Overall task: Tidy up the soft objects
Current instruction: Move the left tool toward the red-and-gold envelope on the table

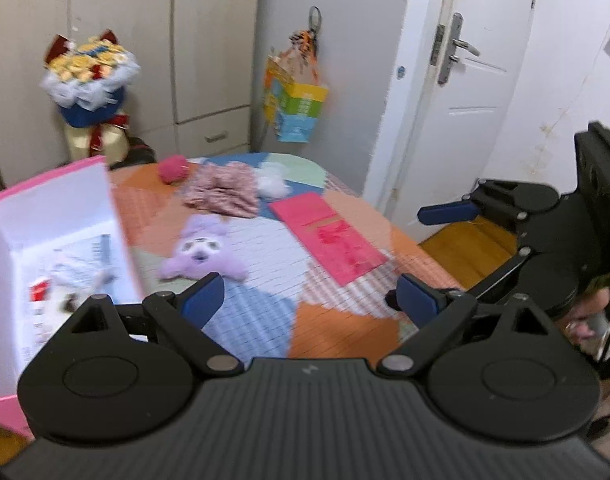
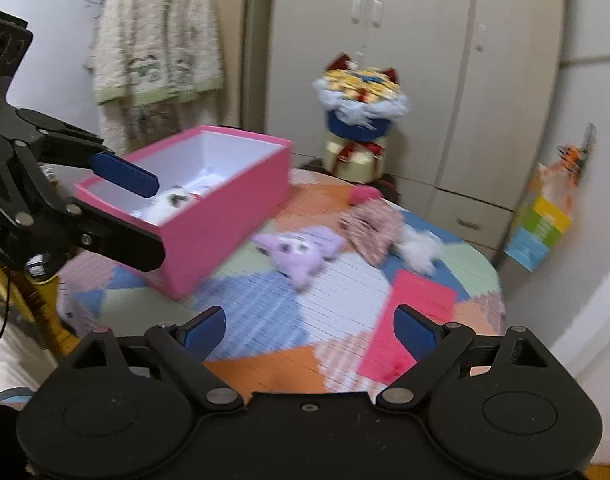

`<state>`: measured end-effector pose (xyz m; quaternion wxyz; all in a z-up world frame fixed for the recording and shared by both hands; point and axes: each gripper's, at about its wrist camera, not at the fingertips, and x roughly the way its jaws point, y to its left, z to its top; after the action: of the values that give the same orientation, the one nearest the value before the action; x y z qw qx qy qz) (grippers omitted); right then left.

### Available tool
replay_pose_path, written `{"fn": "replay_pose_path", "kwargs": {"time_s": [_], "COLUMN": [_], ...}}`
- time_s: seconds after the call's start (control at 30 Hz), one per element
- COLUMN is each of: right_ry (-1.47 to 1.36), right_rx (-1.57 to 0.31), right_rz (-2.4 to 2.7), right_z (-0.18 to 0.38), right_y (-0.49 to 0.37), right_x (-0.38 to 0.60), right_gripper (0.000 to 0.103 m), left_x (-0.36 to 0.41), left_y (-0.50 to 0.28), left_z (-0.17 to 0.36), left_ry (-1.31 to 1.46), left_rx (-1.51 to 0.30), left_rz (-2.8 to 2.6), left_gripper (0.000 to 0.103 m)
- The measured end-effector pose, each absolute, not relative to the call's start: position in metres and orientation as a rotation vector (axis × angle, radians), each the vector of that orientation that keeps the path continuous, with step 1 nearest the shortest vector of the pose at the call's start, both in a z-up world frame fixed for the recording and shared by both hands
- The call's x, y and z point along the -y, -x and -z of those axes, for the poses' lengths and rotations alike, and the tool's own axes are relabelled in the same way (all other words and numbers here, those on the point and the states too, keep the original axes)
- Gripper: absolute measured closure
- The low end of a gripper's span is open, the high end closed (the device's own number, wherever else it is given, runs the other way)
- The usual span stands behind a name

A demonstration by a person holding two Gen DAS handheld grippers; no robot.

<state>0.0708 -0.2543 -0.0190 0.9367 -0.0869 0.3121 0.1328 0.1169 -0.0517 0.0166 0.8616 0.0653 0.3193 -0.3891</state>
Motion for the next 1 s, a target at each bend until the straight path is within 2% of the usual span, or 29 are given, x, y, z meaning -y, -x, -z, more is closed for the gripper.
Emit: {"fn": "replay_pose_path", "kwargs": {"time_s": [0.23,0.4,0.6,0.83,1.0], "right_ry": [0.097,0.047,-0.023,-0.028,-0.039], "right_rx": [-0.669,-0.596,-0.688,-0.757,-0.753], "right_rz": [-0.208,-0.210,-0.180,-0.072,-0.067], "right_z": [0.055,0.086,0.119,0.145,0.154], "right_y": [-0.094,-0.112,-0.153,-0.175,-0.177], "right_x": [0.295,0.311,0.326,0.332,0.328], "right_gripper": [0.009,0.009,0.009,0.008,0.000], "left_x": [0.108,0.135,0.159,0.169,0.173], "left_y": [-0.152,-0.187,-0.228,-0.249,-0.253], "left_z": [0.020,0.049,0.086,0.110,0.123], "left_ry": [-0.084,-0.016,0.062,0.121,0.178], "left_rx": [-0.760,-0.843,-0.951,-0.972,-1.001], "left_rz": [0.862,0.843,0.790,0.757,0.777], "left_gripper": [0.012,0.027,0.042,0.052,0.055]}}
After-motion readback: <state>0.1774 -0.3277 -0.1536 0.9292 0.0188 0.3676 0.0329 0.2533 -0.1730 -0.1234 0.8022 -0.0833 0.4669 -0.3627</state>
